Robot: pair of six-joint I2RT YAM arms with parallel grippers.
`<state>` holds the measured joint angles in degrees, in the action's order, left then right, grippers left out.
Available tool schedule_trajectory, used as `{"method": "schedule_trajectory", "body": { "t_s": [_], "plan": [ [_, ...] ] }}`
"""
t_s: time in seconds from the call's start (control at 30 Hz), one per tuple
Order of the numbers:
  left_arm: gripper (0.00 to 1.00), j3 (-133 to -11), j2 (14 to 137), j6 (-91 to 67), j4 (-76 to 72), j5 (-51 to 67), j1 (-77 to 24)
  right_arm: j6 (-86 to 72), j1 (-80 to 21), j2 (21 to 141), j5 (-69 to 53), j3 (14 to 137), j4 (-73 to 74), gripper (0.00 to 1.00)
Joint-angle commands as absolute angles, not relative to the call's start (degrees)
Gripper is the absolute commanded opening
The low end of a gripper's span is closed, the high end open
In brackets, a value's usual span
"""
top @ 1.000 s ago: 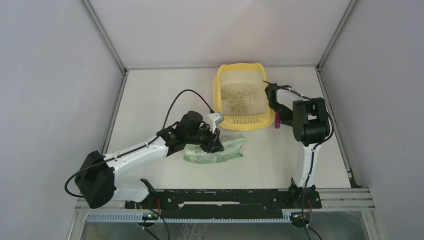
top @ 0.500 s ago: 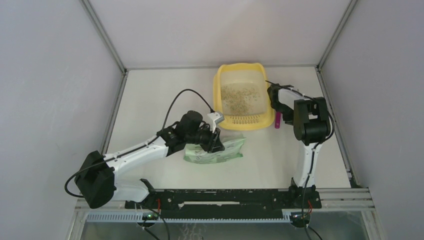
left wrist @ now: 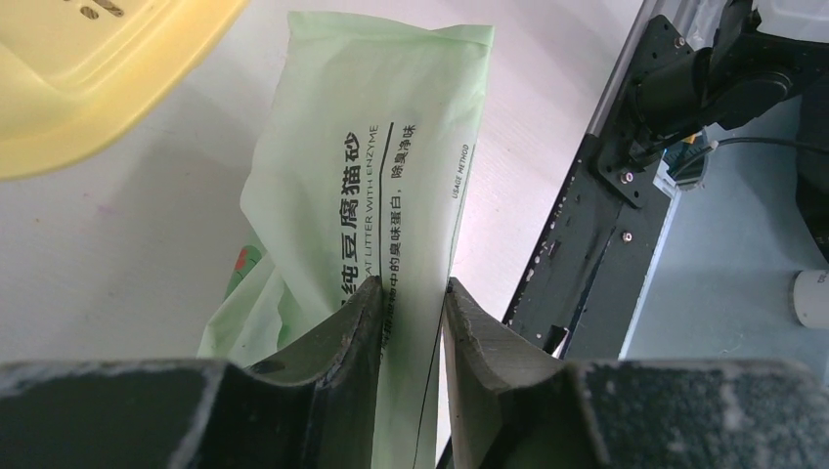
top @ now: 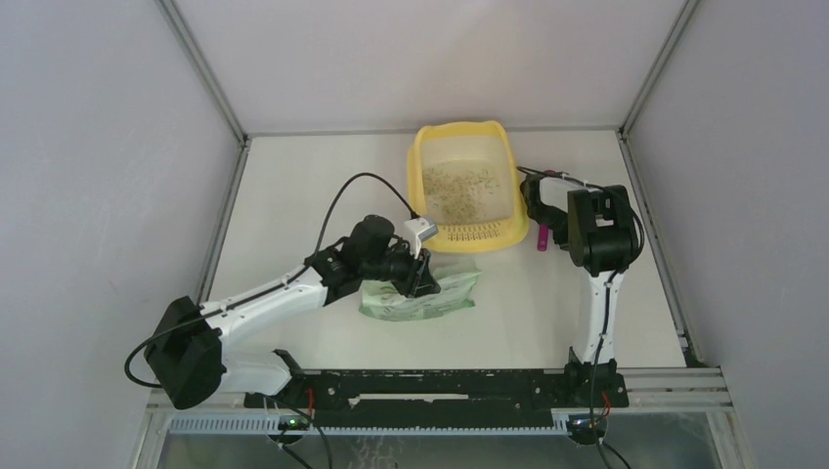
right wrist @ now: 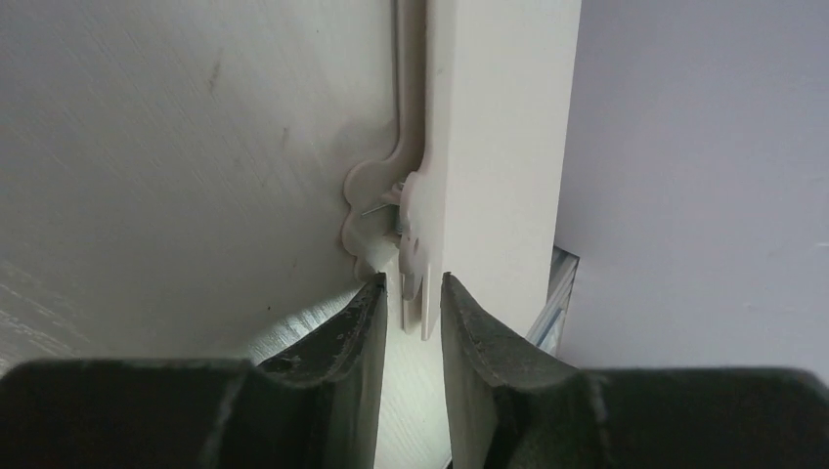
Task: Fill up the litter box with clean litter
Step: Pick up the clamp at the center of the board.
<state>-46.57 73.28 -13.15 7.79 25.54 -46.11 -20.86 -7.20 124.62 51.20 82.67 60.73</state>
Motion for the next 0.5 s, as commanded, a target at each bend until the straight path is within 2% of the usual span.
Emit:
{"method": "schedule_trajectory", "body": {
  "t_s": [0.0,0.07,0.17,0.3,0.33,0.47],
  "plan": [
    [0.33,-45.4,70.9,-13.9,4.6,27.5,-45.7,-22.4,-7.2,124.8,52.3,82.7,61.0,0.33],
    [0.33,-45.4,70.9,-13.9,4.6,27.5,-45.6,-22.4,-7.0,124.7,52.4,82.4,60.8,0.24],
    [0.33,-45.2,70.8,-13.9,4.3,27.6,-45.6,-22.1,-6.5,123.9,52.6,81.9,60.3,0.21],
    [0.33,-45.1,70.8,-13.9,4.0,27.8,-45.5,-22.0,-5.9,122.3,53.1,81.6,59.8,0.09],
    [0.33,-45.1,70.8,-13.9,3.9,27.9,-45.4,-21.7,-5.8,121.9,52.7,81.5,59.6,0.01],
    [0.33,-45.0,70.5,-14.0,3.8,28.1,-45.4,-22.0,-5.9,119.6,52.8,80.6,59.2,0.00]
  ]
}}
